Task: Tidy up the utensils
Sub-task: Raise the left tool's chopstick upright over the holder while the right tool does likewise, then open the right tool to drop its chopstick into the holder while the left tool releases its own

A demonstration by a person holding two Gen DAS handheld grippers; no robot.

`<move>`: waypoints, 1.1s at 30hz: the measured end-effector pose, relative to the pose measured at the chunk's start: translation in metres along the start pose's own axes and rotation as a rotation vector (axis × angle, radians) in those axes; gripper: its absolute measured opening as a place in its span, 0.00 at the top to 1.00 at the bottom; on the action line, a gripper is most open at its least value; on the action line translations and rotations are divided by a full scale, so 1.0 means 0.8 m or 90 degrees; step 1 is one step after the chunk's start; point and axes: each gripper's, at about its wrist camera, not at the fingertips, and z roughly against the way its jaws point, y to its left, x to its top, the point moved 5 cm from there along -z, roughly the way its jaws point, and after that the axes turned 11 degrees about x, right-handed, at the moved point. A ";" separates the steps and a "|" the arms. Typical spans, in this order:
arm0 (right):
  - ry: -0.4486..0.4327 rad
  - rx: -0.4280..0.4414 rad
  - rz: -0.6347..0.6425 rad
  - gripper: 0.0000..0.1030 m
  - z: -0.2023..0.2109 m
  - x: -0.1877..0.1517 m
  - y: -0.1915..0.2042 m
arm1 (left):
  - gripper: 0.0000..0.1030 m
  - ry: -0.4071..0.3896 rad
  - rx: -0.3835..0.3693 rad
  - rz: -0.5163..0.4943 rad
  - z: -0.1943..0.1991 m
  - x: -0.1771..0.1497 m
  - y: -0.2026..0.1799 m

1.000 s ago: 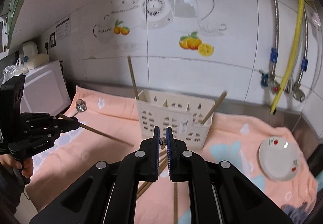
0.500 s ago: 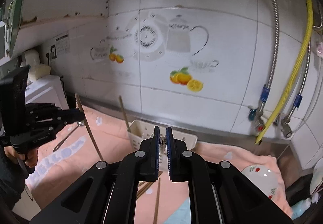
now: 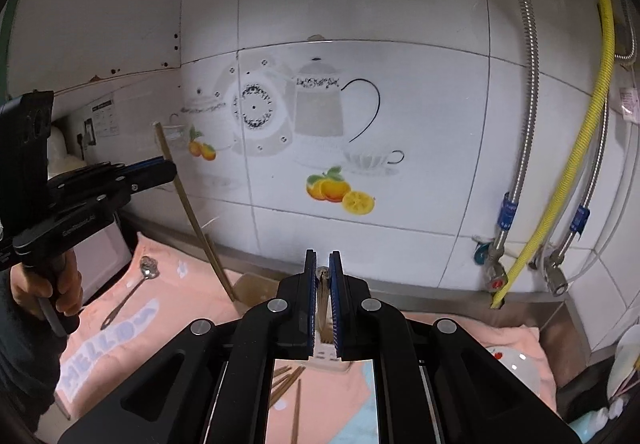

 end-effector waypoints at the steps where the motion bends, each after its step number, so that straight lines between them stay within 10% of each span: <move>1: -0.001 0.001 -0.001 0.94 -0.005 0.002 -0.002 | 0.95 -0.001 0.005 -0.001 -0.005 0.000 0.001; 28: 0.103 -0.024 -0.026 0.91 -0.102 -0.059 -0.031 | 0.93 0.091 -0.006 0.049 -0.070 -0.081 0.022; 33: 0.079 -0.028 -0.021 0.79 -0.076 -0.059 -0.021 | 0.72 0.090 0.000 0.056 -0.046 -0.089 0.029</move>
